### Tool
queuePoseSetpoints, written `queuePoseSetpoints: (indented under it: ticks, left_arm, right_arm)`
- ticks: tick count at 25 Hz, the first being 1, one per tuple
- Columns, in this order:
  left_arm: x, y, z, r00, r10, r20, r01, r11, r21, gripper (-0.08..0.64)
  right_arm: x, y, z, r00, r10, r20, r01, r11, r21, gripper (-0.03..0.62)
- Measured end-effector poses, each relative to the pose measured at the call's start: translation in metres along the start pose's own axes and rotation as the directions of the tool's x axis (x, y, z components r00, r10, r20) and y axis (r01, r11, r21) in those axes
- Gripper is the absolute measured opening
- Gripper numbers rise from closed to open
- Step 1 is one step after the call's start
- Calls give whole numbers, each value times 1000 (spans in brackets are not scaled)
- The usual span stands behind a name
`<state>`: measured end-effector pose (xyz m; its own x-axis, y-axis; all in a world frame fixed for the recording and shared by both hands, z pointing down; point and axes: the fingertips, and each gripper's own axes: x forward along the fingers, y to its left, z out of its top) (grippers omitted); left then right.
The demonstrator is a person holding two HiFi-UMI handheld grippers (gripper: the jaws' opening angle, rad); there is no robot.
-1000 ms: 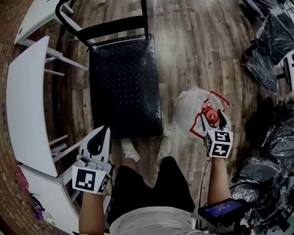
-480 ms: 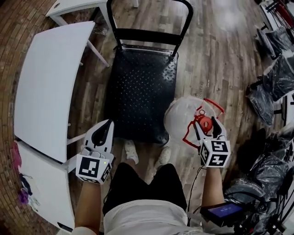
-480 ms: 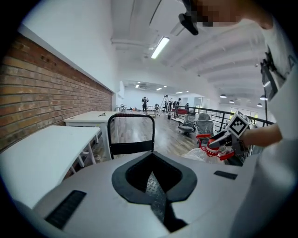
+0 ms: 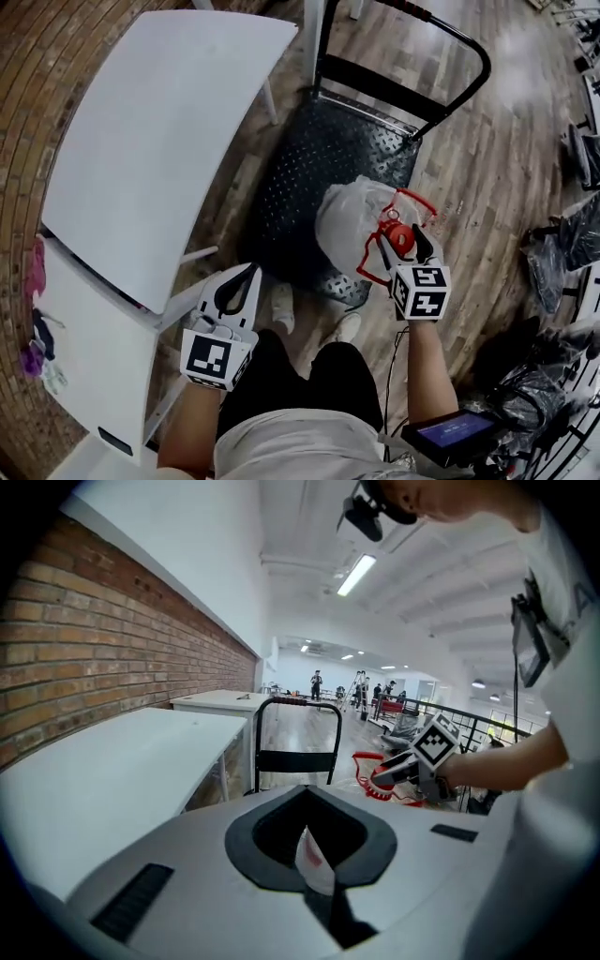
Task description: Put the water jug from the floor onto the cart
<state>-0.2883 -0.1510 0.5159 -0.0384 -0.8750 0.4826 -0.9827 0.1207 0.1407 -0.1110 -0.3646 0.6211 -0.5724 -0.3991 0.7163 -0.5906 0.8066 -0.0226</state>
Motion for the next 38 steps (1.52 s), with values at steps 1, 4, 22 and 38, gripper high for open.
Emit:
queuePoseSetpoints:
  ticks: [1,4,22,38]
  left_arm:
    - [-2,7,-2,1000,7,-2,-7,1000,-6,2]
    - [-8,26,-9,1000,28,-8,-28,1000,-12,1]
    - [-22,40,-33,999,24,-41,-27,998,-63,1]
    - [-24,31,-22,1000,-11,-22,10,1000,-22,2]
  right_arm:
    - [12,10,4,1000,8,-3,-8,1000,-12,308]
    - [45,35,14,1000,22,-17,-23,999,-34,308]
    - [133,67,16,993,59,-107,-72,989,-127,308]
    - [72,82,68,995,88,48,-85,995,-55,308]
